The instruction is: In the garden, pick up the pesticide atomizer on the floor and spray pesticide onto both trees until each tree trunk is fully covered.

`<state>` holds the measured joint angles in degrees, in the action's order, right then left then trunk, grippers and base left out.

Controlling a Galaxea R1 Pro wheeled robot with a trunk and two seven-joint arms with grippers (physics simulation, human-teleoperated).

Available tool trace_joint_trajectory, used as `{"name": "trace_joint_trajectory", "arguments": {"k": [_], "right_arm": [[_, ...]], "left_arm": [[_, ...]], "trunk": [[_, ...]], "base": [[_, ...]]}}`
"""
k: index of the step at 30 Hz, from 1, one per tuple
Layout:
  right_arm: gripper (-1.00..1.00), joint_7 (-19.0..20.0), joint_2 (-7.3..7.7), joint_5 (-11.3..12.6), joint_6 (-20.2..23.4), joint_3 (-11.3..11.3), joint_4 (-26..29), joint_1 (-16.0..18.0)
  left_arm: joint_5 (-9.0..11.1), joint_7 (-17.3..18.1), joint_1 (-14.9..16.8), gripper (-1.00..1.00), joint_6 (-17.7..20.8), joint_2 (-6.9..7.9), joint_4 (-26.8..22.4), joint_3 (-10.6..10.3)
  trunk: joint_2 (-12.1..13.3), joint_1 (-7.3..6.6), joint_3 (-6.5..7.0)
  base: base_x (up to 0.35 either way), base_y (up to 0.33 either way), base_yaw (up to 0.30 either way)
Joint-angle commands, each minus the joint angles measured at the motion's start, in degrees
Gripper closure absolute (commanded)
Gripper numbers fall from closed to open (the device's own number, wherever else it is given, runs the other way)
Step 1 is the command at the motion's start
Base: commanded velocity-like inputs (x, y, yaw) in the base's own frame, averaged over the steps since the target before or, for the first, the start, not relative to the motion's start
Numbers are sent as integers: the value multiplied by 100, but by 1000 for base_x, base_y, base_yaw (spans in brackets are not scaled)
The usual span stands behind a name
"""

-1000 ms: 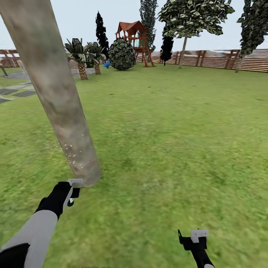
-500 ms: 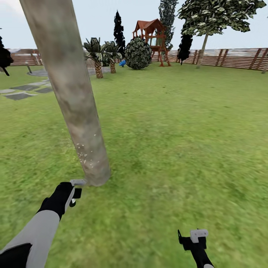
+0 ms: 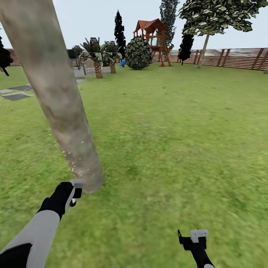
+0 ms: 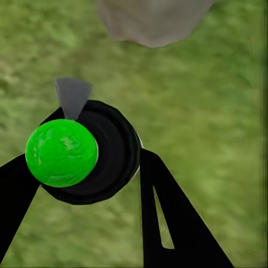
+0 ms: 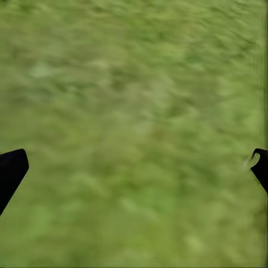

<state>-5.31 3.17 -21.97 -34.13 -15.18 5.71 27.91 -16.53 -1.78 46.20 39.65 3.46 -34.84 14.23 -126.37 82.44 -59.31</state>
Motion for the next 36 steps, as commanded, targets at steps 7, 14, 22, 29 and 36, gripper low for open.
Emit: {"name": "trace_joint_trajectory", "arguments": {"k": [7,14,22,29,36], "right_arm": [[-100,-40,0,-61,-14,-20,-8,4],[-100,-40,0,-61,-14,-17,-8,4],[-100,-40,0,-61,-14,-17,-8,4],[-100,-40,0,-61,-14,-20,-8,4],[-100,-49,8,-60,-14,-20,-8,4]], "left_arm": [[9,-7,3,100,25,-3,-11,9],[9,-7,3,100,25,-3,-14,9],[9,-7,3,100,25,-1,-25,11],[36,46,49,100,55,-54,-71,22],[32,19,809,100,133,-508,-85,21]], "trunk": [[-2,0,-5],[-2,0,-5],[-2,0,-5],[-2,0,-5],[-2,0,-5]], "base": [[29,-272,80],[0,-278,23],[0,-278,250],[53,-192,277],[2,-4,277]]}}
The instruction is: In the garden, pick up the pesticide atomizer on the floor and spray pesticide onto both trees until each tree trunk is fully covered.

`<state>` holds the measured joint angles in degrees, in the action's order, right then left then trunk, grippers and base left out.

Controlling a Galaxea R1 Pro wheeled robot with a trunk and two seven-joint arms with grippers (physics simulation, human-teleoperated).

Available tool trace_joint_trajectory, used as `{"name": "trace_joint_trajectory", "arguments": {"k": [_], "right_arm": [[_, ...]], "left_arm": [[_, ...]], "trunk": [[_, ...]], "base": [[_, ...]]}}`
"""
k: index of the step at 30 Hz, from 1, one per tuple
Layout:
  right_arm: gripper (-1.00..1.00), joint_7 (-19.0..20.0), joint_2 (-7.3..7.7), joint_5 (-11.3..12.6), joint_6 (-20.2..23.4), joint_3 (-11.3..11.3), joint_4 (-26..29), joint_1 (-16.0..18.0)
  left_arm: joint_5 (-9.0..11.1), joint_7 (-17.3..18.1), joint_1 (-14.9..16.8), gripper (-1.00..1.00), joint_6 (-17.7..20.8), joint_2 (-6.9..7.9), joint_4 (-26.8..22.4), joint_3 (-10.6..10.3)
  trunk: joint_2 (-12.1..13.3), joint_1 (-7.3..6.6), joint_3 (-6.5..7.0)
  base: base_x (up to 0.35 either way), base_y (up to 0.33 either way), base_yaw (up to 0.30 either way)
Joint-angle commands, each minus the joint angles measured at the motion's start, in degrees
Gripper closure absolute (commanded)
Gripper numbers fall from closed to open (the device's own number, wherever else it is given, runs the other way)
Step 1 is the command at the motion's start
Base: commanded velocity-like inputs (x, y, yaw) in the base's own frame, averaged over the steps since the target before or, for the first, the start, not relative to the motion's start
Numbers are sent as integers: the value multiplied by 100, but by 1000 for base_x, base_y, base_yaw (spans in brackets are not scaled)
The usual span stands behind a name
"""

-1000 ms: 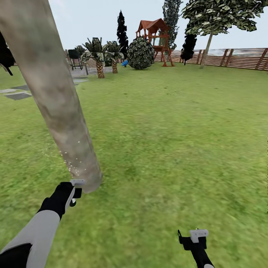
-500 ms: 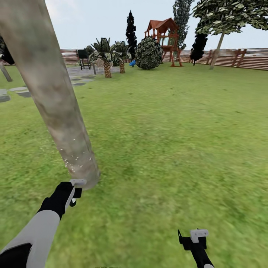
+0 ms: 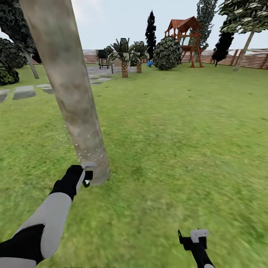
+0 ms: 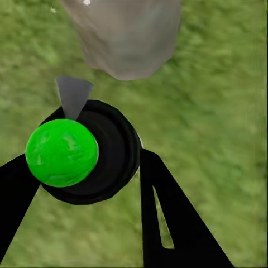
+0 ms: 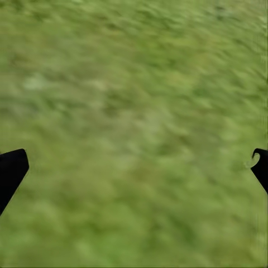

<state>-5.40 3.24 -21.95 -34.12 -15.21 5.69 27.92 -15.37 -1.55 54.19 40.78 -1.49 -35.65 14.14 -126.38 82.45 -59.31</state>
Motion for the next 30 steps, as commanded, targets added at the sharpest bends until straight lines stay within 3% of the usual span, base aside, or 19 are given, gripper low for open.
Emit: {"name": "trace_joint_trajectory", "arguments": {"k": [1,4,6,8,10,12,13,15,17,19,21,26,30], "right_arm": [[-100,-39,1,-63,-16,-17,-7,3],[-100,-38,1,-61,-16,-17,-3,3],[-100,-40,1,-60,-16,-17,0,3],[-100,-40,1,-49,-20,-17,2,3],[-100,-40,1,-47,-22,-17,2,3],[-100,-40,1,-47,-24,-17,2,3],[-100,-40,1,-55,-25,-17,2,3],[-100,-40,3,-49,-25,-17,5,3],[-100,-40,7,-47,-25,-17,9,3],[-100,-40,9,-47,-25,-17,11,3],[-100,-40,10,-47,-25,-17,11,3],[-100,-40,10,-47,-25,-17,11,3],[-100,-39,10,-54,-25,-17,6,3]], "left_arm": [[-85,-3,46,100,23,-75,-5,27],[-84,-1,176,100,33,-117,-8,56],[-89,11,193,100,41,54,-11,72],[-77,28,169,100,46,315,-4,74],[-79,31,175,100,45,305,1,56],[-80,30,210,100,44,157,-4,39],[-80,25,321,100,46,-46,-3,31],[-80,25,391,100,49,-107,-3,34],[-79,29,409,100,52,-58,-6,55],[-74,32,400,100,60,206,-6,73],[-77,32,379,100,61,260,-4,58],[-86,32,414,100,135,84,-14,30],[-85,32,422,100,151,54,-22,22]], "trunk": [[-2,-1,-5],[-2,-1,-5],[-2,-1,-5],[-2,-1,-5],[-2,-1,-5],[-2,-1,-5],[-2,-1,-5],[-2,-1,-5],[-2,-1,-5],[-2,-1,-5],[-2,-1,-5],[-2,-1,-5],[-2,-1,-5]], "base": [[0,0,277],[0,0,274],[0,0,252],[0,0,122],[0,0,30],[0,0,10],[0,0,2],[0,0,1],[0,0,0],[0,0,0],[0,0,0],[10,-11,0],[143,-186,0]]}}
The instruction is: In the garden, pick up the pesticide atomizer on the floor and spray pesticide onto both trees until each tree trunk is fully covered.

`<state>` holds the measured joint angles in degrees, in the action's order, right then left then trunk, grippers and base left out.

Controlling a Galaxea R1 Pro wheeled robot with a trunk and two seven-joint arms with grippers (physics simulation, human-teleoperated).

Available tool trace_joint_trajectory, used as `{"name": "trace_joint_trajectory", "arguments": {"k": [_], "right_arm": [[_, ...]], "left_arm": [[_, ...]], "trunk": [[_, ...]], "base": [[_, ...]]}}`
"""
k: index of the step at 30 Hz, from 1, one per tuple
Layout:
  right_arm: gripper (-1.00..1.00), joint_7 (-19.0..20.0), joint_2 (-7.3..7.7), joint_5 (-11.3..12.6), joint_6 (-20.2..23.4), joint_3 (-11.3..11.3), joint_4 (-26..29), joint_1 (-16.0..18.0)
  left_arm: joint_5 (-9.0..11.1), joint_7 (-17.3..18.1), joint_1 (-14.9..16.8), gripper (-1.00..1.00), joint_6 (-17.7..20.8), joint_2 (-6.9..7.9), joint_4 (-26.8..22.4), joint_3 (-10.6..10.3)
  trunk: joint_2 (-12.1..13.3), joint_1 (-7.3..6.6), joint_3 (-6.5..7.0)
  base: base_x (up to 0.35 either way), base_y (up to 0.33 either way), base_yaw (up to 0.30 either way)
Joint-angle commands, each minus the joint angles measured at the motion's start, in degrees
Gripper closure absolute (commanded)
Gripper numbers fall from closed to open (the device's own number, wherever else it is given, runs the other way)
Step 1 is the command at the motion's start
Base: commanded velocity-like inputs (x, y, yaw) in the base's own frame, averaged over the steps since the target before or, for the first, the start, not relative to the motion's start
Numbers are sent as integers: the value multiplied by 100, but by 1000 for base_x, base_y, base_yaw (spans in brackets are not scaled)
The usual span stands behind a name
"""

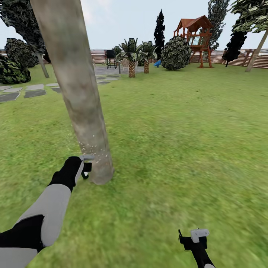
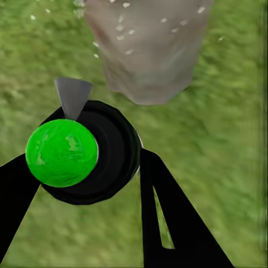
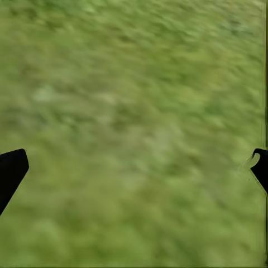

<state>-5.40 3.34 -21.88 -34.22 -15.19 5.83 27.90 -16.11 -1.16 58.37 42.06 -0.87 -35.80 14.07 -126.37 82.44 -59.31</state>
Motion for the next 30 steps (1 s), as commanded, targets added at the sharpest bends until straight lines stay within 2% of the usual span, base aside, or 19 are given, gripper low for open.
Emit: {"name": "trace_joint_trajectory", "arguments": {"k": [1,6,9,22,30], "right_arm": [[-100,-39,0,-62,-14,-19,-10,5],[-100,-39,0,-57,-14,-19,-9,5],[-100,-40,-3,-55,-14,-19,-9,5],[-100,-37,-3,-70,-12,-19,-12,5],[-100,-33,-5,-71,-14,-19,-12,5]], "left_arm": [[-9,-7,11,100,25,-9,-27,31],[-6,-7,9,100,343,-9,-335,43],[-6,-7,-24,100,387,-9,-365,42],[-6,-31,-53,100,374,-4,-367,44],[-6,-33,-53,100,357,-5,-367,44]], "trunk": [[-2,1,-5],[-2,1,-5],[-2,1,-5],[-2,1,-5],[-2,1,-5]], "base": [[179,-221,0],[218,-200,0],[62,-259,99],[4,-274,270],[135,-269,274]]}}
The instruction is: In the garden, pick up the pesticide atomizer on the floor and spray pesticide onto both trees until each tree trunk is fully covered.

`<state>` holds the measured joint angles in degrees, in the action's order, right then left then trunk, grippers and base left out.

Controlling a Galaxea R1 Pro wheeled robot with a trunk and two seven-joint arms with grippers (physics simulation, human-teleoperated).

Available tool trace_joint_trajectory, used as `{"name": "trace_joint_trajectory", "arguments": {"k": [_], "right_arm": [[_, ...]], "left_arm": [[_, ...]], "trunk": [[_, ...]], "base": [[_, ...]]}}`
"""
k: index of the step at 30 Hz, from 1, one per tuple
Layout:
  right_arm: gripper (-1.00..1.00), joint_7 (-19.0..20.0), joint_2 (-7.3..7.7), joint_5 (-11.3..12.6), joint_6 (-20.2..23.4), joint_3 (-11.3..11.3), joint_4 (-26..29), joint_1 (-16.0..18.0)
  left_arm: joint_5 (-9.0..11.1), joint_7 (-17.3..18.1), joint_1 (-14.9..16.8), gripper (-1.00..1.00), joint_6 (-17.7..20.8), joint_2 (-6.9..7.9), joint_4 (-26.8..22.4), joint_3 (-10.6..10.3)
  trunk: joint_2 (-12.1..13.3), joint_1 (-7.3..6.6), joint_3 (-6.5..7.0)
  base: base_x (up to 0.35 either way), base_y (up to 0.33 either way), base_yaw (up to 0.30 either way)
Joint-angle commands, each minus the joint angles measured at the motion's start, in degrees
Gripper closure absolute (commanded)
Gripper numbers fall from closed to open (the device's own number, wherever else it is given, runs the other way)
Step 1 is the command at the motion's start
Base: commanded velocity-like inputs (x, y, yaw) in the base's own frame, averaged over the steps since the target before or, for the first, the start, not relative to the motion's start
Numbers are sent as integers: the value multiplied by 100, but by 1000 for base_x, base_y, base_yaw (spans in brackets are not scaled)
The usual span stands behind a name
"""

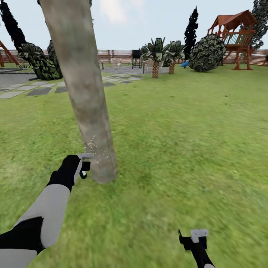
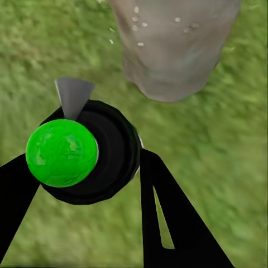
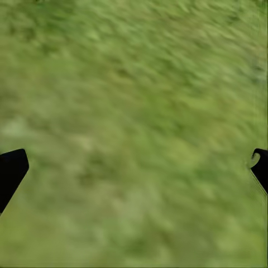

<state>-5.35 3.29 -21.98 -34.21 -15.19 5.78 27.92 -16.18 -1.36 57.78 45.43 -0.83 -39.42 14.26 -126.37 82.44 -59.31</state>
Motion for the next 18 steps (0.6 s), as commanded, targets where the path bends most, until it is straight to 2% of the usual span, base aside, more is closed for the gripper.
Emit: {"name": "trace_joint_trajectory", "arguments": {"k": [1,6,14,18], "right_arm": [[-100,-37,-1,-61,-13,-19,-7,3],[-100,-38,0,-61,-7,-19,0,3],[-100,-36,5,-54,-15,-19,2,3],[-100,-36,3,-58,-15,-19,-6,3]], "left_arm": [[1,-14,6,100,19,-7,-5,24],[1,-20,1,100,21,-5,-5,24],[-8,-31,6,100,26,1,-5,24],[-6,-31,6,100,25,3,-5,24]], "trunk": [[-2,1,-5],[-2,1,-5],[-2,1,-5],[-2,1,-5]], "base": [[155,-265,149],[165,-244,24],[16,-272,7],[74,-274,208]]}}
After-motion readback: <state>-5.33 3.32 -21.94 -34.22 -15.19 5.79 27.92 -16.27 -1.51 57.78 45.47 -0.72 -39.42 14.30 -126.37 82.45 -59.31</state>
